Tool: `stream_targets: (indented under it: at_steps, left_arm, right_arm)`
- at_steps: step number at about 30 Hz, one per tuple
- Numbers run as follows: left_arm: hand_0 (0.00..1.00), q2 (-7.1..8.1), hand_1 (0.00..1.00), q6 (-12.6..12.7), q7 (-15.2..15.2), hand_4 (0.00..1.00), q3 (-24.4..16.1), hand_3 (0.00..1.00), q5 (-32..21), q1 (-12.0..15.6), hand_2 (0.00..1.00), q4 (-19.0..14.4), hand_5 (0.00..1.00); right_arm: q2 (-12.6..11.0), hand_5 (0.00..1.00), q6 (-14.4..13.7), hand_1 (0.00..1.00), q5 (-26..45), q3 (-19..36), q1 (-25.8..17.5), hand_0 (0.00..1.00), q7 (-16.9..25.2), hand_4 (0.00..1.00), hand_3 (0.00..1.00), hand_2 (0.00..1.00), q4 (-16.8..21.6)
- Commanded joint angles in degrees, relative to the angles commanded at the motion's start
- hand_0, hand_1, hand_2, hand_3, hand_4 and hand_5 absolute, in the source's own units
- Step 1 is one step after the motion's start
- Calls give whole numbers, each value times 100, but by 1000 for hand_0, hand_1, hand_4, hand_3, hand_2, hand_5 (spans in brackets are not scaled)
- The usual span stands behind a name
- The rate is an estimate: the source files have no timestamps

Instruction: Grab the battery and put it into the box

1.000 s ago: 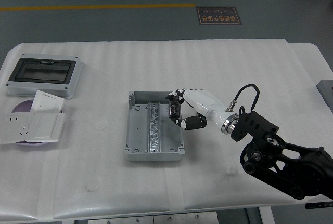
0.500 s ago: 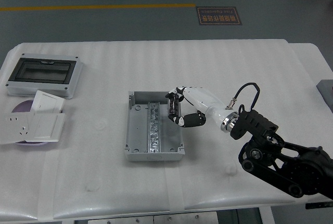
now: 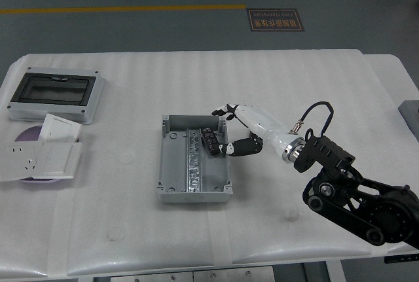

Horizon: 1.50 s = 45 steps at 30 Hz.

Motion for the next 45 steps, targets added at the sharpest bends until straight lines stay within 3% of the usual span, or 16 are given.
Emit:
stream_targets:
  at_steps: [6, 11, 16, 25, 43, 45]
  left_arm:
    - [626, 15, 634, 1, 6, 626, -39, 623, 22, -14, 591, 0, 62]
    - [626, 10, 630, 6, -6, 610, 6, 622, -39, -45, 590, 0, 51]
    - [626, -5, 629, 4, -4, 608, 14, 620, -51, -59, 591, 0, 49]
    - [626, -17, 629, 8, -6, 608, 23, 621, -72, -83, 589, 0, 48]
    - [625, -47, 628, 11, -22, 609, 89, 622, -133, -105, 589, 0, 46]
    - [626, -52, 628, 10, -21, 611, 86, 622, -127, -105, 589, 0, 47]
  right_arm:
    - [-508, 339, 94, 776, 179, -65, 254, 820, -9, 877, 845, 929, -490]
    - [-685, 343, 247, 772, 325, -546, 523, 820, -27, 880, 832, 895, -892]
    - [-685, 344, 371, 760, 355, -918, 687, 818, -70, 879, 822, 873, -1007]
    - [-647, 346, 420, 755, 394, -1102, 858, 812, -83, 880, 818, 873, -981]
    - [-410, 347, 219, 731, 534, -1261, 838, 797, -12, 876, 799, 843, -1185]
    - [-389, 358, 190, 708, 540, -1256, 830, 781, 2, 872, 782, 797, -1215]
